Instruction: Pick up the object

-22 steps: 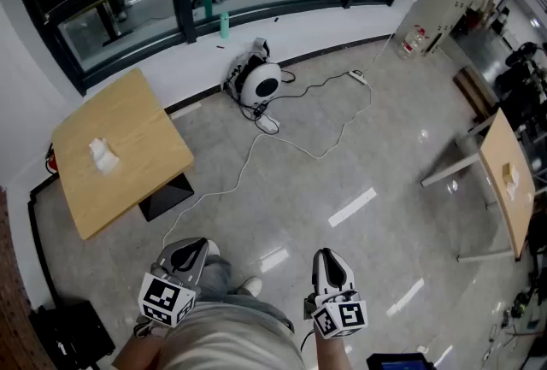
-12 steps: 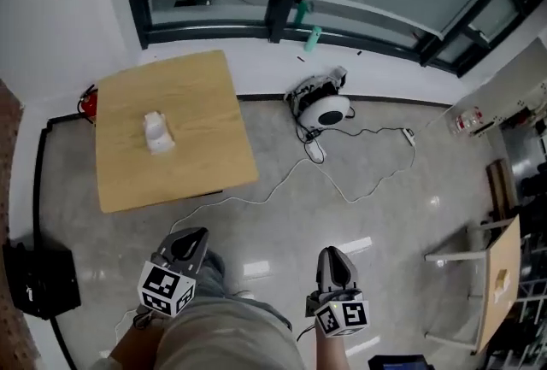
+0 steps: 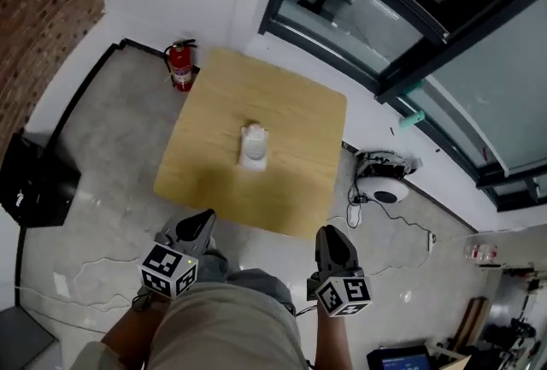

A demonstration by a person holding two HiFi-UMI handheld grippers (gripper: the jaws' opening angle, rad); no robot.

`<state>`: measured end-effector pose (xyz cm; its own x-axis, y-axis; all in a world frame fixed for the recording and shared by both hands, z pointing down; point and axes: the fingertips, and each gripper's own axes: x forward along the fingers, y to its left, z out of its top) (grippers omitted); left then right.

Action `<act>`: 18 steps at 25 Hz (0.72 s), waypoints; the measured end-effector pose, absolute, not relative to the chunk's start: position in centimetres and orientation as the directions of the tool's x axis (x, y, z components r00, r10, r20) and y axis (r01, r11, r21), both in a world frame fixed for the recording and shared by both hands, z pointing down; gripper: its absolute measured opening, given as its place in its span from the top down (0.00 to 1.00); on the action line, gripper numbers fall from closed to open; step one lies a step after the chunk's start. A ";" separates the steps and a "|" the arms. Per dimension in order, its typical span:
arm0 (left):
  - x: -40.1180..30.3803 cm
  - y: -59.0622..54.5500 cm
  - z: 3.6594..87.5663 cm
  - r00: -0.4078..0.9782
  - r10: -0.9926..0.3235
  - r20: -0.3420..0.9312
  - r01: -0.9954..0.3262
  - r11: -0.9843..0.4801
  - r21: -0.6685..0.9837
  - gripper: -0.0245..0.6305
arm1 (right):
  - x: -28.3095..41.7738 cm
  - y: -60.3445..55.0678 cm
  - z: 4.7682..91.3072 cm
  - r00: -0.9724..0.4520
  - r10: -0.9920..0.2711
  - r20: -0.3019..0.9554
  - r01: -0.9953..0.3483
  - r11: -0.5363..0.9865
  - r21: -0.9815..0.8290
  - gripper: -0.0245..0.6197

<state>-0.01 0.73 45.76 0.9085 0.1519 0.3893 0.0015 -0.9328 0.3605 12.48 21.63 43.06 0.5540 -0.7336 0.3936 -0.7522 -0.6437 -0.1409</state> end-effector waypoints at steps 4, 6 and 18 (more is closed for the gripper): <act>-1.6 -3.7 46.6 0.910 0.032 0.413 -0.135 -0.920 0.367 0.96 | 15.2 14.2 46.7 0.397 -0.767 0.503 -0.831 -0.533 -0.156 0.85; -2.5 -5.4 46.9 0.906 -0.022 0.424 -0.192 -0.912 0.363 0.96 | 16.3 10.9 49.3 0.323 -0.763 0.561 -0.848 -0.496 -0.186 0.80; -5.3 -7.4 47.5 0.761 -0.346 0.548 -0.559 -0.780 0.283 0.96 | 25.3 1.6 63.6 0.066 -0.688 0.723 -0.704 -0.545 -0.454 0.75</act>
